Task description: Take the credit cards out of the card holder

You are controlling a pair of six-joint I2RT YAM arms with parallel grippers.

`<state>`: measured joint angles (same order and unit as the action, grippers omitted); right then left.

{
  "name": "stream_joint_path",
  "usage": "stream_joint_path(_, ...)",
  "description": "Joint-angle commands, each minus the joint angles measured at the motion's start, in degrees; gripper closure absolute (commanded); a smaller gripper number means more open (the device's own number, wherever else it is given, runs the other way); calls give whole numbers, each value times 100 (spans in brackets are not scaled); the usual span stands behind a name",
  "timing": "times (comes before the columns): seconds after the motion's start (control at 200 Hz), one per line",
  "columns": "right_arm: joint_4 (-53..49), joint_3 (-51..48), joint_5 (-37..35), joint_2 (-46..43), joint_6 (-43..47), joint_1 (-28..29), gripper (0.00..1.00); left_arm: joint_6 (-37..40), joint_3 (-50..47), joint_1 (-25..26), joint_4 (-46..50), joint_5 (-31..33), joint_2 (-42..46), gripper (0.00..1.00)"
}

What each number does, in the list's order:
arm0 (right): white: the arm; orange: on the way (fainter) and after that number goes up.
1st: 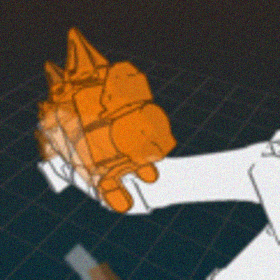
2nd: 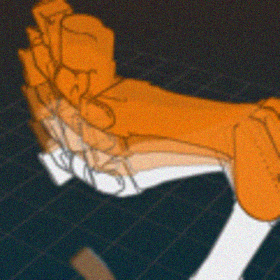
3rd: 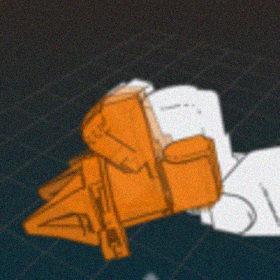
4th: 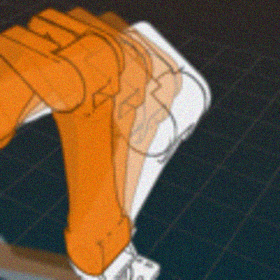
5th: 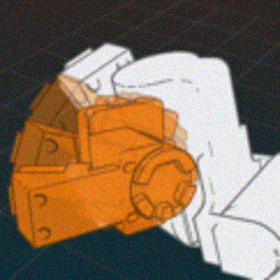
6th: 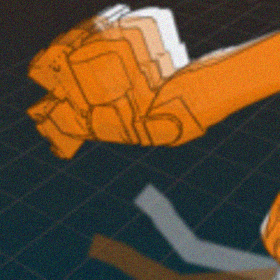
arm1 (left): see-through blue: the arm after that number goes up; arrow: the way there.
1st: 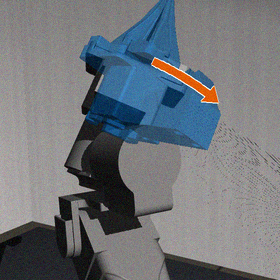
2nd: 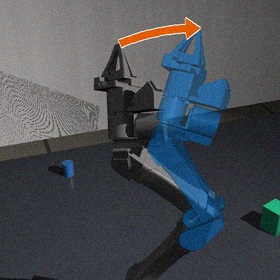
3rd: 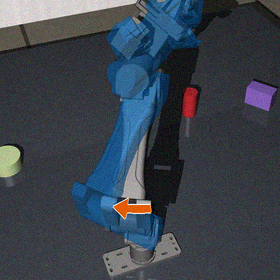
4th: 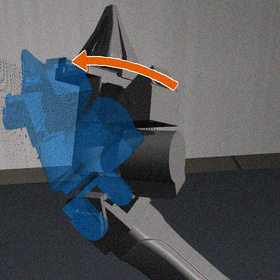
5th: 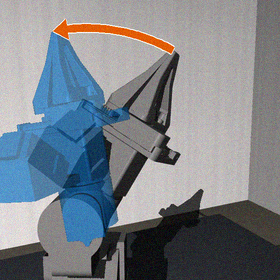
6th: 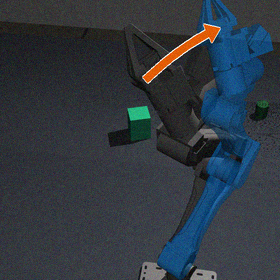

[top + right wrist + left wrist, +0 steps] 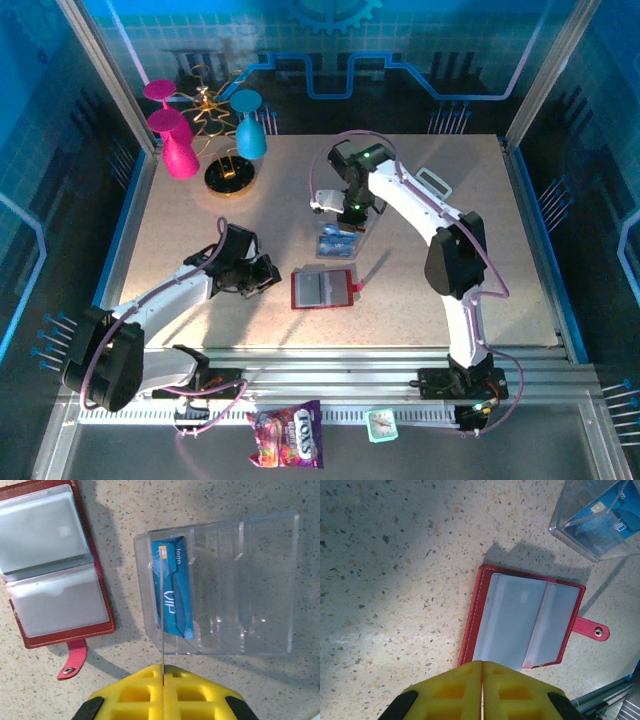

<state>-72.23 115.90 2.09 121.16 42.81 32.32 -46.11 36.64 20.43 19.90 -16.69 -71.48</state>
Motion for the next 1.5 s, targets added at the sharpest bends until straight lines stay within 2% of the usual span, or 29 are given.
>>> stream_joint_path(0.0,-385,386,-127,315,272,48,100,146,-52,-80,155,3,91,90)
stream_joint_path(0.27,-659,1042,34,782,445,73,100,128,-78,-113,171,-1,147,90)
stream_joint_path(0.865,-700,1046,295,1183,705,78,99,102,-157,-178,215,12,284,90)
stream_joint_path(1.106,-703,926,275,1342,657,98,93,106,-140,-179,190,-12,232,90)
stream_joint_path(1.271,-637,893,119,1243,549,99,84,69,-174,-180,91,-70,185,90)
stream_joint_path(1.496,-608,779,61,976,479,112,82,-25,-245,-184,-118,-159,101,89)
